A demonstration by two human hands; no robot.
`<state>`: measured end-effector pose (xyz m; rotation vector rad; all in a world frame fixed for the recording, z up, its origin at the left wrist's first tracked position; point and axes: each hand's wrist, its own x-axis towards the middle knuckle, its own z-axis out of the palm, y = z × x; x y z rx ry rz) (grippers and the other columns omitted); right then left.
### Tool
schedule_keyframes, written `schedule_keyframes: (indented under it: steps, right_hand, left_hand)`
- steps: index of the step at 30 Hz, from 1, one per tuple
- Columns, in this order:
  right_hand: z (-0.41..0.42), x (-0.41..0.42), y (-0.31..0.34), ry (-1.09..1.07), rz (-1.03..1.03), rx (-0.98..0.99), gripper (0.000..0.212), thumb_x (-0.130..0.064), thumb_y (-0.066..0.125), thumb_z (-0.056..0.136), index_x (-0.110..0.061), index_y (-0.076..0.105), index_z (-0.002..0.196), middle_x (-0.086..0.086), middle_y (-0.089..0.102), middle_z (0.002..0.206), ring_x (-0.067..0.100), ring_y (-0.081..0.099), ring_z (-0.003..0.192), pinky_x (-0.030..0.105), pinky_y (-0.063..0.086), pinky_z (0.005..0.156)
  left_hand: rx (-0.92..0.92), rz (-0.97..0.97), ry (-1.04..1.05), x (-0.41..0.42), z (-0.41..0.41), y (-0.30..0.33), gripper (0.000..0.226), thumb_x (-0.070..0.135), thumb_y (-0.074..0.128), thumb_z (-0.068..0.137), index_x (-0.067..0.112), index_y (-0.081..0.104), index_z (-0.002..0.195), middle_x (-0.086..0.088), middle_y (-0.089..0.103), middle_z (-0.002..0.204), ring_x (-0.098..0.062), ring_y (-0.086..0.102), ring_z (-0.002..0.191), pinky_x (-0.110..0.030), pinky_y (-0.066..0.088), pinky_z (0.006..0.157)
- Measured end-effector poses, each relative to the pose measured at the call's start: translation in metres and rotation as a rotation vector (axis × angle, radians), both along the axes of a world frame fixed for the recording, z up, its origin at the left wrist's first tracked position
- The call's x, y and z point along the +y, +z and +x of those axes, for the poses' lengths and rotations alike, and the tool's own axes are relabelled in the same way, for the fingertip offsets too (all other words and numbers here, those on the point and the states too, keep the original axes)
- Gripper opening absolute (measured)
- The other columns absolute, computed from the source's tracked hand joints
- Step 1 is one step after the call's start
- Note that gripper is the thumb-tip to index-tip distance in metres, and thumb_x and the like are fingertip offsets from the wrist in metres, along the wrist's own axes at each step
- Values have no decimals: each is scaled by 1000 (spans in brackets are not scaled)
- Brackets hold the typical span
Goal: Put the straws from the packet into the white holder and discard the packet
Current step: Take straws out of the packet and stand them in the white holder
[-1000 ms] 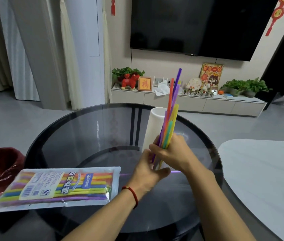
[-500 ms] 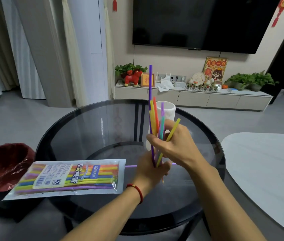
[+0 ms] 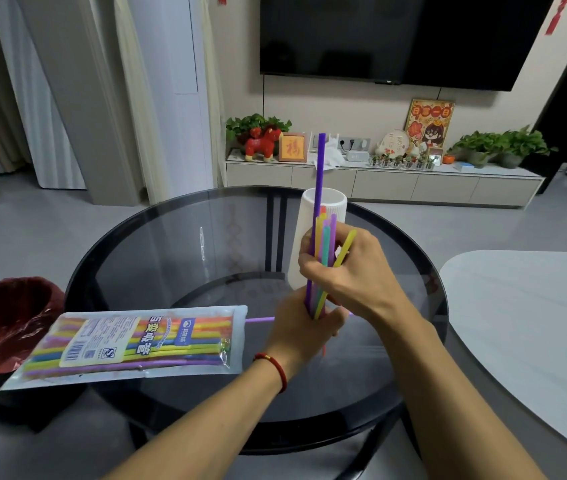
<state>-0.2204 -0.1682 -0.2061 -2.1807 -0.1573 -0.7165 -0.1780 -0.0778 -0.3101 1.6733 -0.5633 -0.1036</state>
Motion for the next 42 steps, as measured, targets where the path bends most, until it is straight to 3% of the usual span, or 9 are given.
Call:
schedule_keyframes:
  steps: [9, 13, 15, 17, 20, 24, 30, 35, 42]
  right_hand:
    - [1, -4, -2, 9, 104, 11, 28, -28, 70, 78, -1, 62, 80, 17, 64, 73, 32, 65, 71, 46, 60, 68]
    - [3, -8, -12, -34, -53, 119, 24, -24, 68, 83, -2, 61, 76, 17, 63, 73, 24, 66, 67, 43, 62, 63]
    - [5, -14, -17, -21, -130, 235, 19, -18, 65, 94, -3, 67, 82, 16, 68, 83, 24, 69, 77, 44, 64, 71]
    - [6, -23, -19, -24, -110, 287, 20, -17, 62, 96, -12, 75, 81, 8, 74, 82, 17, 71, 70, 35, 64, 65]
    - [3, -36, -18, -49, 111, 216, 26, -15, 63, 95, -15, 76, 72, 5, 71, 62, 11, 65, 47, 23, 54, 49]
    - [-7, -62, -8, -126, 562, -5, 28, -11, 58, 95, -6, 76, 75, 12, 70, 61, 22, 62, 47, 27, 52, 43]
    - [-11, -76, 23, -160, 943, -236, 26, -16, 59, 97, -4, 76, 82, 5, 69, 62, 16, 58, 46, 24, 51, 45]
    - [17, -69, 77, -295, 728, -383, 24, -16, 59, 96, -10, 73, 77, 5, 70, 63, 18, 64, 49, 26, 52, 45]
    - [74, -61, 72, -496, 393, -200, 28, -22, 56, 91, -8, 72, 72, 10, 69, 59, 11, 61, 37, 25, 48, 39]
  left_hand:
    - [23, -36, -19, 0, 0, 0, 14, 21, 70, 80, 26, 64, 69, 8, 68, 57, -10, 67, 52, -14, 51, 52]
    - [105, 68, 18, -8, 0, -5, 26, 22, 63, 90, 29, 59, 65, 13, 64, 53, -5, 62, 48, -13, 48, 45]
    - [106, 77, 27, -11, 1, -4, 29, 20, 62, 94, 29, 60, 66, 20, 62, 53, 1, 61, 52, -11, 48, 49]
    - [89, 67, 11, -10, 2, 1, 30, 20, 64, 94, 34, 67, 67, 20, 67, 61, 0, 66, 65, -13, 50, 59]
    - [-52, 135, -3, 4, 4, 15, 5, 33, 71, 87, 38, 69, 88, 13, 69, 73, 2, 67, 75, -6, 47, 58]
    - [-254, 200, -13, 33, 12, 34, 49, 27, 69, 77, 30, 53, 124, 6, 61, 110, -7, 60, 99, -7, 45, 79]
    - [-219, 196, 306, 59, 21, 36, 38, 3, 65, 81, 20, 55, 114, 0, 59, 110, -18, 57, 97, -25, 50, 81]
    - [-240, 235, 299, 62, 22, 39, 36, 2, 63, 84, 21, 55, 114, 2, 55, 112, -16, 57, 99, -20, 46, 78]
    - [-309, 342, 257, 67, 26, 43, 39, 4, 59, 84, 23, 52, 117, 1, 56, 117, -19, 56, 107, -32, 52, 85]
